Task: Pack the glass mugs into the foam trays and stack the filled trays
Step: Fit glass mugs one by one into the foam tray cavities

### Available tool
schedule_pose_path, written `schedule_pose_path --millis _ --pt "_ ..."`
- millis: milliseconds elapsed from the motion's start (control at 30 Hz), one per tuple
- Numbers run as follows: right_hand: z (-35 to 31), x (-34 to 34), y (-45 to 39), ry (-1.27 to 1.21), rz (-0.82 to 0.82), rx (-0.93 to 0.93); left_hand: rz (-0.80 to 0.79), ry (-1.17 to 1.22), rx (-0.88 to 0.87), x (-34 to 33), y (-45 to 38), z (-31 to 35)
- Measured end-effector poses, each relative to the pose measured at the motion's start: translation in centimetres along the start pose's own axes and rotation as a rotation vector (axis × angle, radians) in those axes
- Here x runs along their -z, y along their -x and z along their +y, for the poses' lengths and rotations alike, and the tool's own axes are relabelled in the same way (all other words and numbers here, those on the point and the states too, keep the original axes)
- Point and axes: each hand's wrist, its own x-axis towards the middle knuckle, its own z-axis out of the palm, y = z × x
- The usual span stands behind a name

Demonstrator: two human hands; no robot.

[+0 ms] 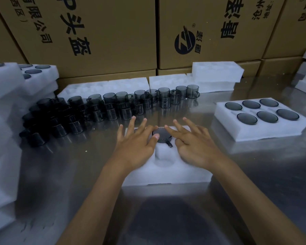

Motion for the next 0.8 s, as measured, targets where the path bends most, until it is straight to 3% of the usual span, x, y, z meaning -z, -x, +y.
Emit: schedule_pose_path --millis 233,300,367,467,567,633,800 --pt "-0.1 0.3 -0.3 -0.089 -0.057 -0.031 -0.060 0.027 0.044 1.0 -0.7 0.3" --pt "0.0 0.5 -0.5 -0.151 -0.076 -0.030 -0.129 0.092 0.053 2.6 -2.0 -0.4" --pt "0.3 0.6 -0.5 -0.226 -0.062 -0.025 -0.085 0.190 0.075 4.3 -4.2 -1.4" --pt "1.3 0.8 -0.2 -0.660 0.127 -0.082 0.180 0.021 0.182 5.2 -7.8 -3.3" --pt "2.6 1.1 0.2 -1.014 0.355 -0.201 0.202 -0.262 0.274 4.8 -10.3 -5.2" --pt "3.5 1.0 0.1 -1.073 0.462 -0.298 0.161 -0.342 0.269 4.4 -11.1 -6.4" --pt "5.0 0.3 -0.1 -1.114 0.510 -0.442 0.203 -0.350 0.205 3.5 -10.5 -6.8"
